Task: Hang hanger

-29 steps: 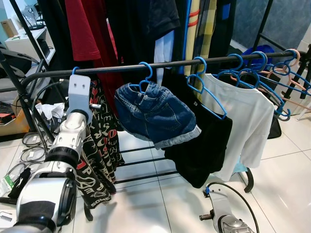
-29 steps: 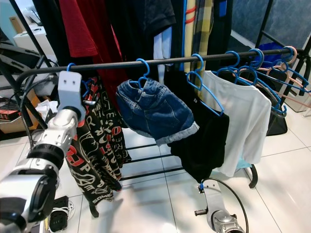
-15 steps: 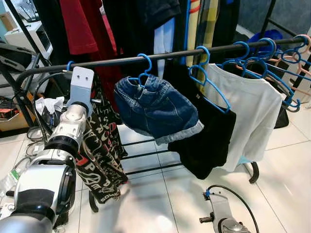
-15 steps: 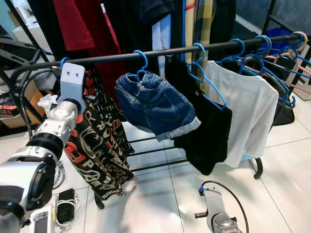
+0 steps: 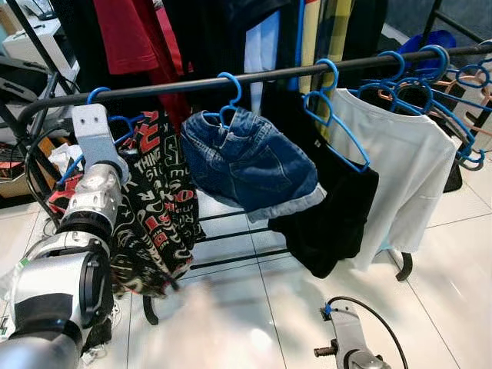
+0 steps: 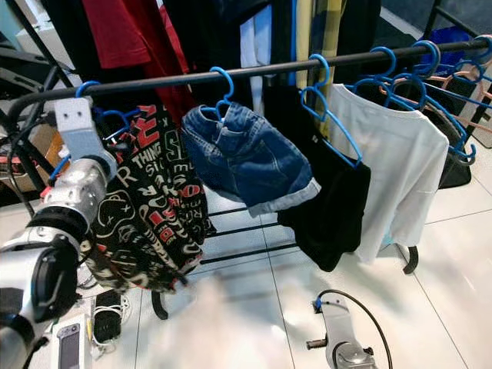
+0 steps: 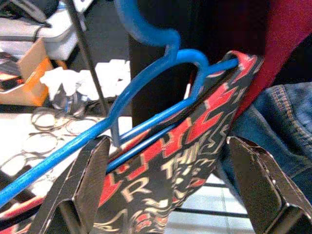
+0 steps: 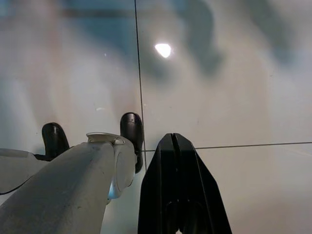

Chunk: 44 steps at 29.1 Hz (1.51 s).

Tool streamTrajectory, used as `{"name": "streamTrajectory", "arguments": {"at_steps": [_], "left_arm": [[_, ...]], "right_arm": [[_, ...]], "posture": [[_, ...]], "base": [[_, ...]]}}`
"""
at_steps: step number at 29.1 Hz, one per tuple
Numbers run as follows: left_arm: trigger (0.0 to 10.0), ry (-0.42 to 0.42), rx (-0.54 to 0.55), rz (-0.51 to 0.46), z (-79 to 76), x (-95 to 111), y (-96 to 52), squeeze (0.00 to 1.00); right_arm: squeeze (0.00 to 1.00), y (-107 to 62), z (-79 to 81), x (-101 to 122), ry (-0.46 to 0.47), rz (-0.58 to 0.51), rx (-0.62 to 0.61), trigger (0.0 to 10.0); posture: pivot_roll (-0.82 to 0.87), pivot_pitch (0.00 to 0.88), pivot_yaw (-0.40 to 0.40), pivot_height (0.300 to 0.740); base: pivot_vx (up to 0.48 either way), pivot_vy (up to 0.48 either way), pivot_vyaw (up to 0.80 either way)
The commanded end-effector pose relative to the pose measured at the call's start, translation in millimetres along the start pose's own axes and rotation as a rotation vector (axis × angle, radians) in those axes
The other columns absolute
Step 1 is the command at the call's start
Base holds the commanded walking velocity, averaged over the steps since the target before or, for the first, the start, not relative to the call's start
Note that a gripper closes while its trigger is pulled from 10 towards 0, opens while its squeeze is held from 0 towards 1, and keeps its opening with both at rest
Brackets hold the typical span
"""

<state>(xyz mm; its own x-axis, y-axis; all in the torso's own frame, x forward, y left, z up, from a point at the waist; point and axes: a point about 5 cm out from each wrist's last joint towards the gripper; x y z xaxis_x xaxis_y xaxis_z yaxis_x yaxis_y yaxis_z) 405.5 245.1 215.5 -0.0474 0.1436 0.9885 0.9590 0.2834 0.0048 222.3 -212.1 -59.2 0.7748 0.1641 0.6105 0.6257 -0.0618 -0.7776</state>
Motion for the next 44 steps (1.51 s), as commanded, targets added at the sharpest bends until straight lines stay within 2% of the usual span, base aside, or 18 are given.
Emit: {"name": "streamTrajectory", "arguments": {"at_steps": [1,5,7,9,10,14,15,17,21,22,23,24,27,28,29,30,32,44], "left_arm": [[10.0,-0.032,-0.006,-0.011,1.9,2,0.3,0.00],[10.0,-0.037,-0.051,-0.061,-0.4,11,1.1,0.00],[10.0,-0.002,-0.087,-0.087,-2.9,16,1.3,0.00],[10.0,0.094,-0.142,-0.105,-6.9,19,1.2,0.00],[9.5,0.135,-0.167,-0.099,-8.1,17,0.8,0.00],[9.5,0.155,-0.181,-0.092,-8.5,16,0.5,0.00],[0.0,0.187,-0.198,-0.092,-6.9,14,-0.1,0.00],[0.0,0.261,-0.261,-0.092,-4.3,11,-1.8,0.00],[0.0,0.281,-0.274,-0.093,-2.9,11,-2.3,0.00],[1.6,0.301,-0.265,-0.095,1.0,12,-2.2,0.00],[7.4,0.292,-0.242,-0.098,6.1,15,-1.6,0.00],[10.0,0.276,-0.224,-0.106,10.9,19,-1.0,0.00],[10.0,0.248,-0.195,-0.130,18.2,27,-0.1,0.00],[10.0,0.240,-0.203,-0.134,18.8,30,0.1,0.22],[10.0,0.240,-0.203,-0.134,18.8,30,0.1,0.22],[10.0,0.227,-0.220,-0.128,19.0,32,0.3,1.00],[10.0,0.208,-0.328,-0.135,17.7,40,-1.0,1.00],[10.0,0.263,-0.398,-0.157,33.7,64,-4.7,1.00]], "right_arm": [[0.00,-0.6,5.7,-7,0.007,0.011,0.015,10.0],[0.00,-0.7,5.5,-7,0.007,0.011,0.014,10.0],[0.00,-0.7,5.2,-7,0.006,0.012,0.014,10.0],[0.00,-0.9,4.8,-8,0.004,0.012,0.014,10.0],[0.00,-0.8,4.8,-7,0.004,0.012,0.014,10.0],[0.00,-0.8,4.9,-7,0.004,0.012,0.014,10.0],[0.00,-0.7,5.1,-7,0.004,0.011,0.014,10.0],[0.00,-0.6,5.3,-7,0.005,0.010,0.013,10.0],[0.00,-0.6,5.2,-6,0.005,0.010,0.013,10.0],[0.00,-0.7,5.1,-7,0.003,0.011,0.014,10.0],[0.00,-0.7,5.0,-7,0.001,0.013,0.014,10.0],[0.00,-0.7,5.0,-7,0.000,0.014,0.015,10.0],[0.00,-0.8,5.1,-7,-0.003,0.016,0.017,10.0],[0.00,-0.7,5.2,-8,-0.004,0.017,0.017,10.0],[0.00,-0.7,5.2,-8,-0.004,0.017,0.017,10.0],[0.00,-0.7,5.3,-8,-0.005,0.018,0.017,10.0],[0.00,-0.7,5.8,-8,-0.007,0.020,0.016,10.0],[0.00,-0.6,6.7,-8,-0.004,0.021,0.019,10.0]], "posture": [[-0.07,0.201,0.106,0.740],[-0.07,0.202,0.107,0.740],[-0.06,0.200,0.104,0.740],[-0.06,0.196,0.103,0.740],[-0.07,0.196,0.103,0.740],[-0.07,0.196,0.103,0.740],[-0.07,0.195,0.106,0.740],[-0.07,0.192,0.105,0.740],[-0.07,0.191,0.103,0.740],[-0.07,0.189,0.102,0.740],[-0.07,0.185,0.099,0.740],[-0.07,0.184,0.098,0.740],[-0.07,0.182,0.097,0.740],[-0.07,0.181,0.097,0.740],[-0.07,0.181,0.097,0.740],[-0.07,0.180,0.098,0.740],[-0.07,0.182,0.101,0.740],[-0.06,0.188,0.101,0.740]], "base": [[0.000,0.000,0.00],[0.000,0.000,0.00],[0.000,0.000,0.00],[0.000,0.000,0.00],[0.000,0.000,0.00],[0.000,0.000,0.00],[0.000,0.000,0.00],[0.000,0.000,0.00],[0.000,0.000,0.00],[0.000,0.000,0.00],[0.000,0.000,0.00],[0.000,0.000,0.00],[0.000,0.000,0.00],[0.000,0.000,0.00],[0.000,0.000,0.00],[0.000,0.000,0.00],[0.000,0.000,0.00],[0.000,0.000,0.00]]}}
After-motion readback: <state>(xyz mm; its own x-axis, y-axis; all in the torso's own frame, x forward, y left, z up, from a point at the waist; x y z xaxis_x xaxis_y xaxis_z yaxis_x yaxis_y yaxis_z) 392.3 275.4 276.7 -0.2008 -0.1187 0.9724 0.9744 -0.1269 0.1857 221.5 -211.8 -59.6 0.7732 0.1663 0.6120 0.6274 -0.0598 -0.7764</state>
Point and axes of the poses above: a point about 5 cm out from each wrist's last joint towards the gripper, its own y axis pointing out of the wrist towards the gripper, its own x axis along the axis of the wrist's last joint, z = x × y
